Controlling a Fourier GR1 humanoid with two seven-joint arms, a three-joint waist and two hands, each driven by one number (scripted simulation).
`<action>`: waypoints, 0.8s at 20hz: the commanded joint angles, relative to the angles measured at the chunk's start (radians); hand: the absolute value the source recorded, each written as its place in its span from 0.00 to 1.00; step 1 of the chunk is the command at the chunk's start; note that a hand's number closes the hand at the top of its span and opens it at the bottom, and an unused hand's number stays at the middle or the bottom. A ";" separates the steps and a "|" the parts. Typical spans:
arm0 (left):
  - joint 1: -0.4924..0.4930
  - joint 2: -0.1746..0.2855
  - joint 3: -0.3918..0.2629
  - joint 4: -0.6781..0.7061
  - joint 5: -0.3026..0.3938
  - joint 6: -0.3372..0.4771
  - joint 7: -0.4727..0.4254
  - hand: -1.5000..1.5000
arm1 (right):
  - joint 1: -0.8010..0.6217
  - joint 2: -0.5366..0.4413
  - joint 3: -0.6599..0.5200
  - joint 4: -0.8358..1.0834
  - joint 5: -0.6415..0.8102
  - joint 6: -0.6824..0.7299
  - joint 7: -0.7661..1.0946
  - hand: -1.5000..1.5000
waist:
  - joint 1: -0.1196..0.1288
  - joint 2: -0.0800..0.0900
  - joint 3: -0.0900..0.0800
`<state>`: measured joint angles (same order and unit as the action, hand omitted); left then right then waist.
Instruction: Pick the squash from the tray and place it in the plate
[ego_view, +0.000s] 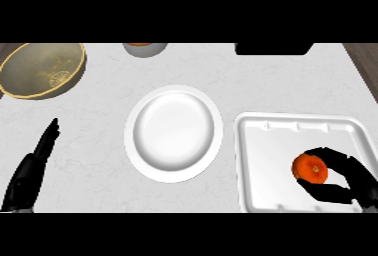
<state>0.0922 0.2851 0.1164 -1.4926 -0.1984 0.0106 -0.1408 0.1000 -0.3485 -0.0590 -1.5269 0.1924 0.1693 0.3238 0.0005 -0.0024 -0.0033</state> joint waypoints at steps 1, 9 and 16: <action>-0.020 -0.013 0.013 -0.001 -0.021 -0.013 0.022 0.50 | -0.009 0.043 -0.013 0.039 0.042 -0.012 -0.072 1.00 | 0.000 0.002 0.003; -0.088 0.003 -0.029 0.007 -0.011 -0.050 0.006 0.50 | -0.374 -0.308 0.172 0.184 0.344 0.173 -0.163 1.00 | 0.119 0.031 0.005; -0.050 -0.034 -0.040 0.001 -0.041 -0.006 0.018 0.50 | -0.587 -0.222 0.216 0.541 0.538 -0.101 -0.413 1.00 | 0.058 0.016 0.007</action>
<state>0.0228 0.2656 0.0857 -1.4760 -0.2234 -0.0129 -0.1353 -0.3901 -0.5916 0.1432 -1.1310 0.6358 0.2011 0.0134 0.0724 0.0176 0.0024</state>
